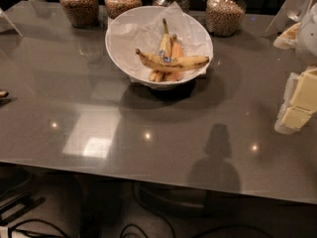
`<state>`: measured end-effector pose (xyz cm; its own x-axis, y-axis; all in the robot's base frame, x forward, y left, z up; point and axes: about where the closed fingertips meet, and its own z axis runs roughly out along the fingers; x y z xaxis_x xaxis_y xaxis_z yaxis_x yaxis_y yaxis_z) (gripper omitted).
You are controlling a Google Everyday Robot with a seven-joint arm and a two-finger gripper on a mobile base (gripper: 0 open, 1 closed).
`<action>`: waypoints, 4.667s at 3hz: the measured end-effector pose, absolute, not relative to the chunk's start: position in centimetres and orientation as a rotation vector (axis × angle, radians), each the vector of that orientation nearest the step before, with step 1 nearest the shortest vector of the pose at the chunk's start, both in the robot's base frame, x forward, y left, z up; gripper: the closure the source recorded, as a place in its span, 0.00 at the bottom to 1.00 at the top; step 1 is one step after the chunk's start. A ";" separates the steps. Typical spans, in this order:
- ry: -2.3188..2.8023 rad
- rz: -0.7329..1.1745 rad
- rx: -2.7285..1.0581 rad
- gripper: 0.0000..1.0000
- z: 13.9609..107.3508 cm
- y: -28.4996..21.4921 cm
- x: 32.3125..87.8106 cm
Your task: Pick banana from white bowl
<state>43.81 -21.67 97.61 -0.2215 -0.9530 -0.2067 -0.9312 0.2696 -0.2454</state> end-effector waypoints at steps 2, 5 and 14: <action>2.158 -0.096 -1.690 0.00 97.7 -20.7 45.4; 1.743 -0.018 -1.602 0.00 100.4 -10.4 56.2; 1.750 0.012 -1.692 0.47 87.8 -5.7 65.7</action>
Offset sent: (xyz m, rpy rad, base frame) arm 0.0475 0.0275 -0.0002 0.1409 -0.1756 0.0456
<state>65.65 -5.66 87.78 0.0899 -0.8764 -0.4731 -0.8827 0.1499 -0.4454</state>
